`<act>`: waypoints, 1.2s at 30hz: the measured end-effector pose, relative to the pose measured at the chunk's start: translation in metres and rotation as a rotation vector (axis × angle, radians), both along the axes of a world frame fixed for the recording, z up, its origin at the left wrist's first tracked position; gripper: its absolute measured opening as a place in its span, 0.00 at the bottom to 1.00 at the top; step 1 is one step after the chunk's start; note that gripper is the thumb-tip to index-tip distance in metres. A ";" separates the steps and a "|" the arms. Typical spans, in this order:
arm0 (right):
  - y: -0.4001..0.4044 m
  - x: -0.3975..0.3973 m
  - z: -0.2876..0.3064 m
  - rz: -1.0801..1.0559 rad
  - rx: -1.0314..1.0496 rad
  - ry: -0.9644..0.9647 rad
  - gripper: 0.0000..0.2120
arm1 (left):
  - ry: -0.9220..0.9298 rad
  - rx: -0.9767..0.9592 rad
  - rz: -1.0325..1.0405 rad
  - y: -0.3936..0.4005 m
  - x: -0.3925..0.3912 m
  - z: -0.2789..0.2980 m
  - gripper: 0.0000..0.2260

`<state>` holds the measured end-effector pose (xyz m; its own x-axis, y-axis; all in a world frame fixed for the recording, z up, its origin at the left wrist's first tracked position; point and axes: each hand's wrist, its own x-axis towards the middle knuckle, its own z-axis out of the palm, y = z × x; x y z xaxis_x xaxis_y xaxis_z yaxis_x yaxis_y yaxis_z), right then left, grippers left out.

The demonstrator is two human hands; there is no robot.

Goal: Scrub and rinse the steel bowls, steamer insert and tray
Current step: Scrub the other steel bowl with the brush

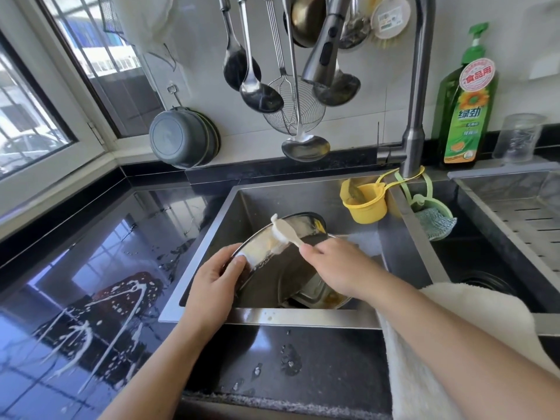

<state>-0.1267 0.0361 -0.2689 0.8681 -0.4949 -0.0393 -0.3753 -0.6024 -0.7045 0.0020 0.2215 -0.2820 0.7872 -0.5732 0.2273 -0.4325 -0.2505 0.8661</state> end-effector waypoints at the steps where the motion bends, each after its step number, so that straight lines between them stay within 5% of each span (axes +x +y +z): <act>1: 0.000 0.001 0.000 -0.005 -0.026 0.004 0.27 | -0.003 -0.002 0.016 -0.002 -0.002 -0.001 0.10; 8: 0.015 0.006 -0.007 0.055 -0.072 -0.014 0.26 | -0.221 0.197 0.095 -0.038 0.001 0.025 0.14; 13: -0.018 0.005 -0.011 -0.142 -0.084 0.039 0.23 | -0.327 0.295 0.181 -0.035 -0.005 0.015 0.16; 17: -0.047 0.002 -0.016 -0.178 -0.044 0.198 0.20 | -0.289 0.236 0.220 -0.023 -0.015 0.008 0.16; 24: -0.012 0.005 0.000 0.003 -0.151 0.055 0.22 | -0.218 0.149 0.252 -0.023 -0.019 0.007 0.13; 29: -0.058 0.004 -0.012 -0.223 -0.093 0.240 0.21 | -0.166 0.073 0.221 -0.021 -0.013 0.000 0.14; 36: -0.002 0.000 0.006 0.037 -0.165 0.014 0.22 | -0.119 0.121 0.148 -0.018 -0.003 -0.003 0.21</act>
<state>-0.1264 0.0339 -0.2624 0.8858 -0.4632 0.0280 -0.3595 -0.7232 -0.5897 -0.0008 0.2035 -0.2845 0.8365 -0.4823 0.2601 -0.4806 -0.4177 0.7711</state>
